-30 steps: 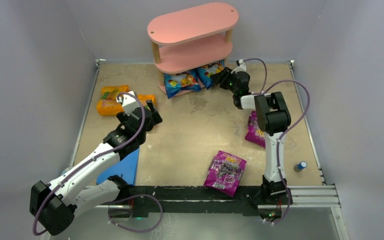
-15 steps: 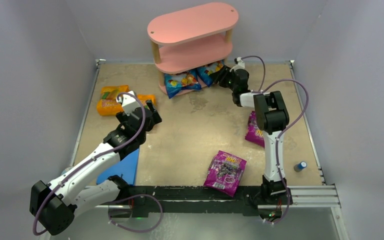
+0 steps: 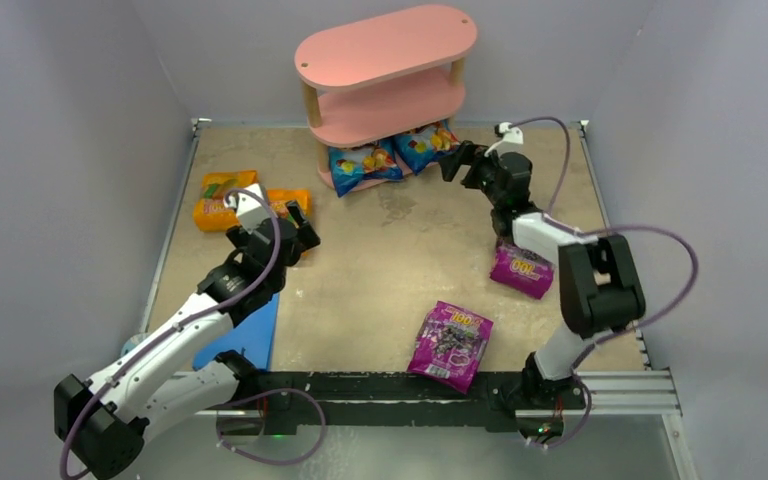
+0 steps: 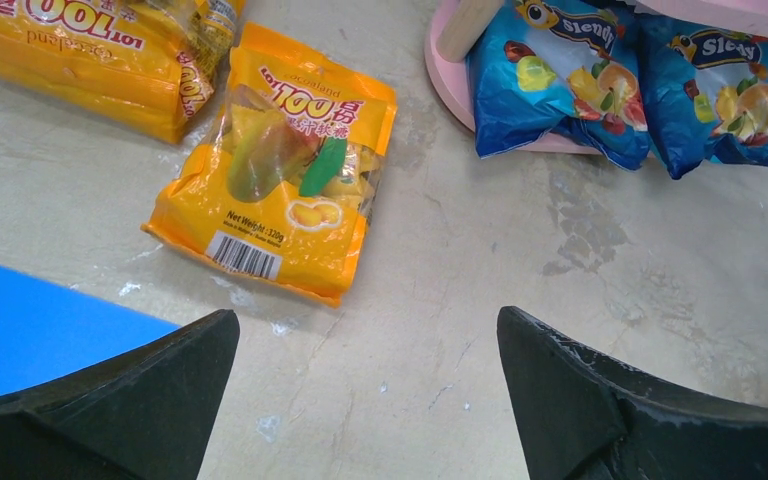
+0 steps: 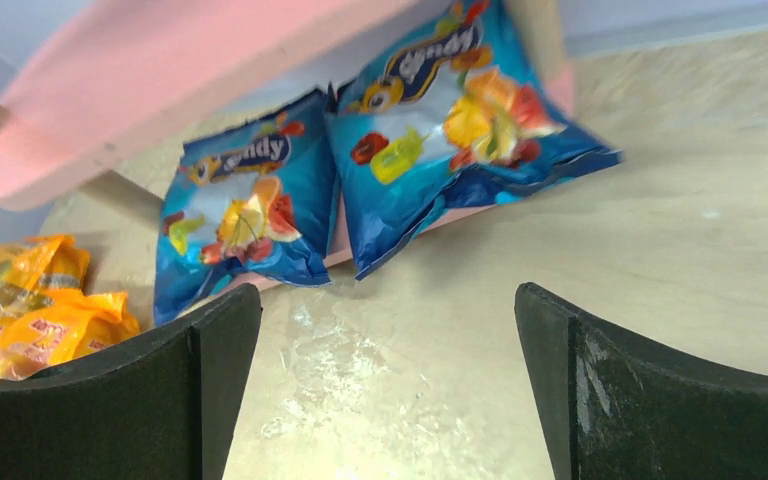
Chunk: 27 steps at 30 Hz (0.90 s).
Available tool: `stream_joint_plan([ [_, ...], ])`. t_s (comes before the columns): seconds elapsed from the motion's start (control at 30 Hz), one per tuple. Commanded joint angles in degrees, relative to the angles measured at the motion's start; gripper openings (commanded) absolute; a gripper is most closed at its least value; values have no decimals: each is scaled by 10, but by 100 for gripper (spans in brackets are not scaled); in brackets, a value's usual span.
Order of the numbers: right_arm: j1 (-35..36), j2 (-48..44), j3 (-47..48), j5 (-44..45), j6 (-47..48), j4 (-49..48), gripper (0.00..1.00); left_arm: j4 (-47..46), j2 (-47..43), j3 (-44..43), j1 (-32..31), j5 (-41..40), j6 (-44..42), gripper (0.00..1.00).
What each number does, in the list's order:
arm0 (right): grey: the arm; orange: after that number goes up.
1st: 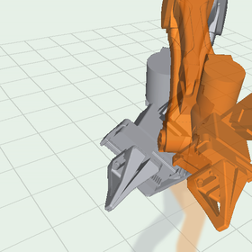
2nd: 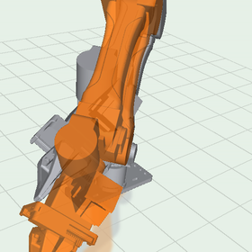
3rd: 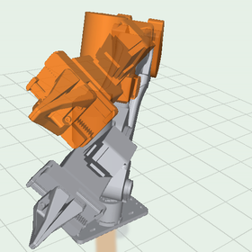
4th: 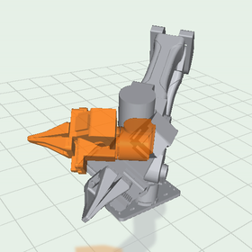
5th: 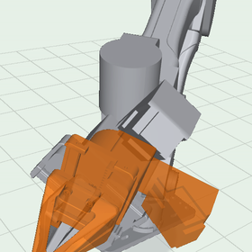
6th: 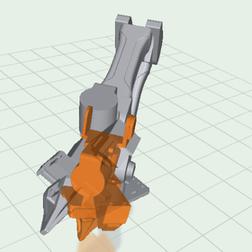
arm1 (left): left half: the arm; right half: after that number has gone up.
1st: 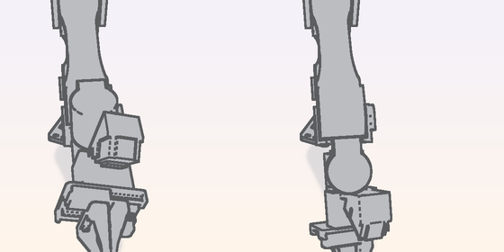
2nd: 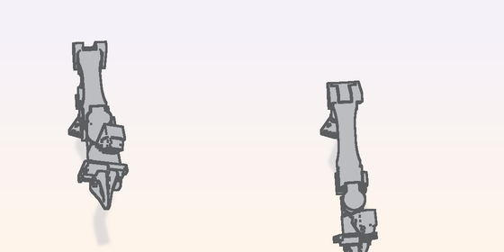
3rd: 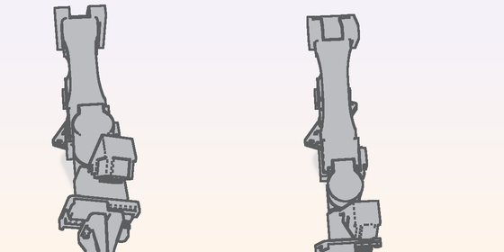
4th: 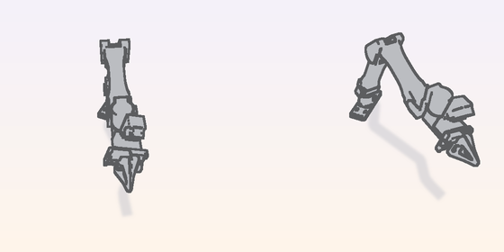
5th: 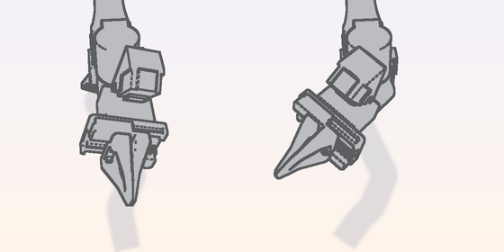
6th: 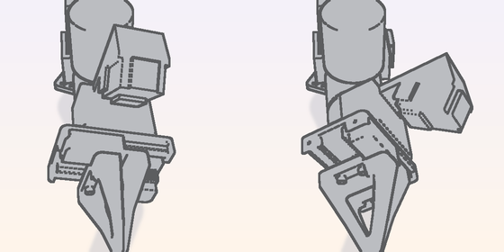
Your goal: Place and organize the candy bags onto the shelf
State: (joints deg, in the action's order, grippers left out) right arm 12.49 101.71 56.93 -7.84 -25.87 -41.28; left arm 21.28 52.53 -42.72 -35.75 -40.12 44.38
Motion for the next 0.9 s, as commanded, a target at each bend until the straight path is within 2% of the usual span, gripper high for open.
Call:
stream_joint_plan([
  [0.0,1,-156,-71,123,35,53,99,25,-26,-4,2,-2,16,99],
  [0.1,-1,-242,-100,171,-17,119,99,41,-49,-8,2,-10,18,99],
  [0.17,-3,-279,-125,187,-16,138,99,41,-65,-7,2,-12,15,99],
  [0.27,-7,-301,-138,161,-1,196,99,38,-81,-7,2,-15,6,99],
  [0.4,-7,-358,-152,183,-47,282,99,33,-83,-10,2,-13,2,99],
  [0.53,-7,-418,-152,184,-92,418,99,5,-71,-3,2,5,-4,99],
  [0.7,-7,-439,-113,144,-78,641,99,-28,-48,4,2,19,-18,99],
  [0.8,-7,-433,-109,59,-49,740,98,-42,-39,9,2,25,-26,99],
  [0.87,-7,-427,-117,34,-38,768,98,-48,-34,11,2,26,-29,99],
])
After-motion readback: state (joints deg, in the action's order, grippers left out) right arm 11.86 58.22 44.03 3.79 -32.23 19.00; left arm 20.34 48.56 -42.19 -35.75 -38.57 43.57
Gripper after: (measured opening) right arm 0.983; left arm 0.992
